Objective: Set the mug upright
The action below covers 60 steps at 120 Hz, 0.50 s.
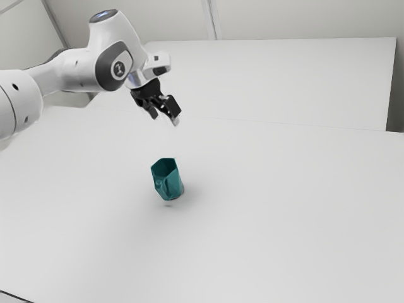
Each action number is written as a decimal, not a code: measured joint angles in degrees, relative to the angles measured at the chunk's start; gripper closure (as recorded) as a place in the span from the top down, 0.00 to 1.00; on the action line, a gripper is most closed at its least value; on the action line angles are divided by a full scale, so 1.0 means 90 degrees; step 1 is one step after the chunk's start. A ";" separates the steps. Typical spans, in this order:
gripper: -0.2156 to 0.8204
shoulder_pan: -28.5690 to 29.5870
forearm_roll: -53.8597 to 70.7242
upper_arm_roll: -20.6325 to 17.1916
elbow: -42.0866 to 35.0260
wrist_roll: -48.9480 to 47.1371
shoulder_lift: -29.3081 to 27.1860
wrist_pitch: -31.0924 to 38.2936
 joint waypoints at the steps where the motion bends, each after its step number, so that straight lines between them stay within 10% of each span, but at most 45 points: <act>1: 0.74 0.0006 -0.0004 0.0018 0.0072 0.0002 0.0006 -0.0044; 60: 0.79 0.0046 0.0006 0.0265 0.0920 0.0077 -0.0172 -0.1552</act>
